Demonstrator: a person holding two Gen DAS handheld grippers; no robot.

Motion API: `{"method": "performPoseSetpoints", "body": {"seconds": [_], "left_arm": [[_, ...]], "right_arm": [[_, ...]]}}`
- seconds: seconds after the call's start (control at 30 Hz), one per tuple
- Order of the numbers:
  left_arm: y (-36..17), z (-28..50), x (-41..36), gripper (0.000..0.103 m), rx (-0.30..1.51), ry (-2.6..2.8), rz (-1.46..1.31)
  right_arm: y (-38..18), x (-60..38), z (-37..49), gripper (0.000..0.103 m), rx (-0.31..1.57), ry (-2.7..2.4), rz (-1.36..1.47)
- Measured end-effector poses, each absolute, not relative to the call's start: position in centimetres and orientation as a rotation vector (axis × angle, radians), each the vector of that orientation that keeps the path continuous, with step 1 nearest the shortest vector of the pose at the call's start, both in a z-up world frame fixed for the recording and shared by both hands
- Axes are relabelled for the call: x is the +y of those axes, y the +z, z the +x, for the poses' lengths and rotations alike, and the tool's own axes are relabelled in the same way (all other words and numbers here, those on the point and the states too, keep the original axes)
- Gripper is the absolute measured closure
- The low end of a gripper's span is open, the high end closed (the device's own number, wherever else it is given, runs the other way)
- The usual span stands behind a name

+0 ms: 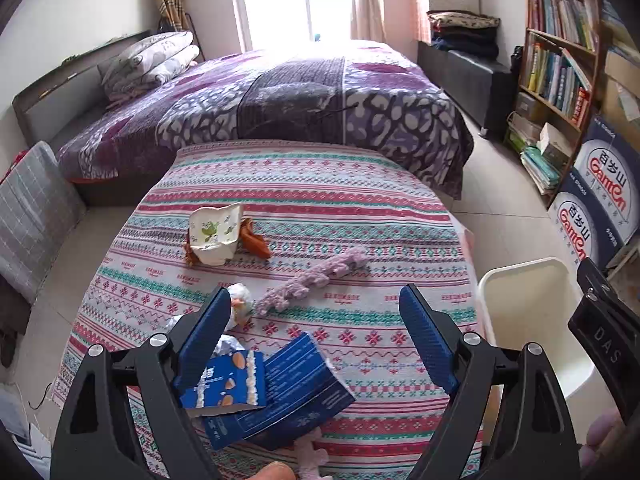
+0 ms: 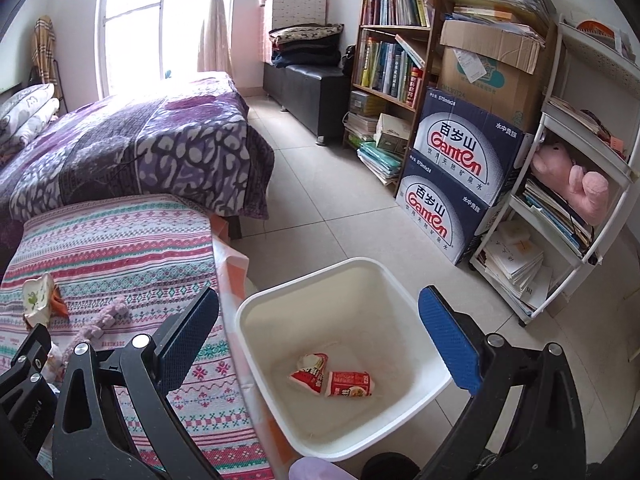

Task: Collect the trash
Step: 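Grasp the crumpled grey plastic bag with the left tool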

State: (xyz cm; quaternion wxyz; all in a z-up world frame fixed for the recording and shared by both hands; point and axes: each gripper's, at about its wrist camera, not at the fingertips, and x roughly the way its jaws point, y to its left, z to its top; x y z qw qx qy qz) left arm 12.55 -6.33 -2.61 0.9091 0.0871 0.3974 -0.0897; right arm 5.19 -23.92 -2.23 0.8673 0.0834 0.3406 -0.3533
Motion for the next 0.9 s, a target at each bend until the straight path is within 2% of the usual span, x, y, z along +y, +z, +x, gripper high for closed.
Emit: {"method": "performPoseSetpoints", "body": {"seconds": [0.6, 0.9], "left_arm": [[-6.5, 15.7, 2.3, 0.019, 1.015, -0.103, 0.221], [-10.0, 20.2, 9.1, 0.019, 1.209, -0.074, -0.072]], "right_arm": [[-4.6, -17.6, 9.1, 0.007, 0.836, -0.578, 0.121], [-5.6, -14.5, 10.4, 0.007, 0.87, -0.5, 0.075]]}}
